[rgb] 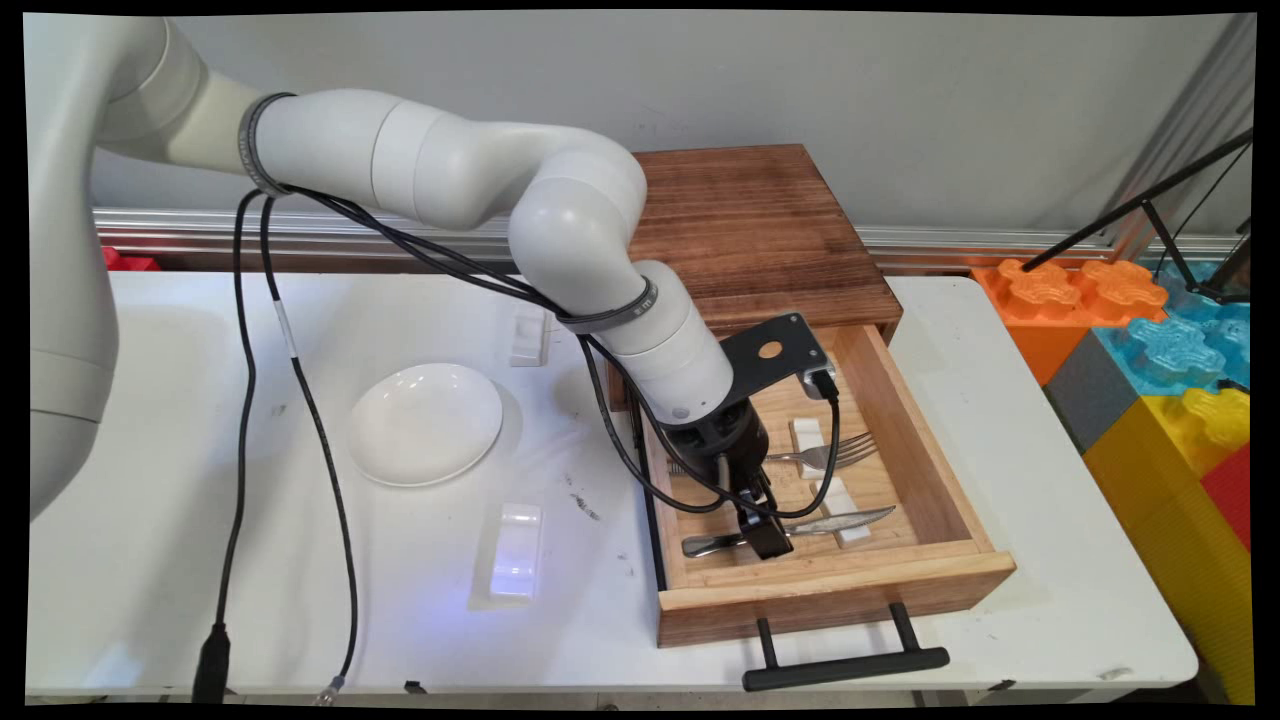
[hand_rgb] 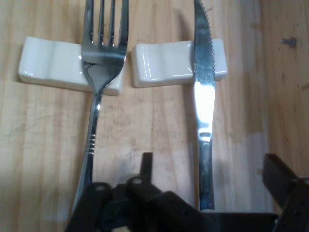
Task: Place the picked object into the drawer
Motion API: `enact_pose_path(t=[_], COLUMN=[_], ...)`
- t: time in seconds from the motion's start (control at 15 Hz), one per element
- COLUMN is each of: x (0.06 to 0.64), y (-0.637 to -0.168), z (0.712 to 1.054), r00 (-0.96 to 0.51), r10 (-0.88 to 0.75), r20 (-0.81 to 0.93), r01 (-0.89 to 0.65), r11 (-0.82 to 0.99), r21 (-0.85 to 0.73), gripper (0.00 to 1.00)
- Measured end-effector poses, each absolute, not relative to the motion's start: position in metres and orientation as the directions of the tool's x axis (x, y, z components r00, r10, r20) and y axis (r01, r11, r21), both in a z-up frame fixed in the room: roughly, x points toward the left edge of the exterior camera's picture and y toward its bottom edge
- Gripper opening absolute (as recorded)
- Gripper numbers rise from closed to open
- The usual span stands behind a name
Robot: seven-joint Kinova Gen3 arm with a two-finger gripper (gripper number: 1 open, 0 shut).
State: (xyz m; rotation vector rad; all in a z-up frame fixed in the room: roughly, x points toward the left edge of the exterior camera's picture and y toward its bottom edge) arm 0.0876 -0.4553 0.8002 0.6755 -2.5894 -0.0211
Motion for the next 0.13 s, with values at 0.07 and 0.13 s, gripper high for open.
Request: enact_pose_path(t=[0.07,0.13], x=[0.0879,0.0886], y=[-0.4553,-0.4556], z=[0.8002,0.8005], r00=[-0.772,-0.771], r10=[-0.466,-0.466], r20=[0.432,0.434], r01=[-0.459,-0.46], r11=[0.879,0.879], r21=[0.128,0.127], gripper=[1.0,1.0])
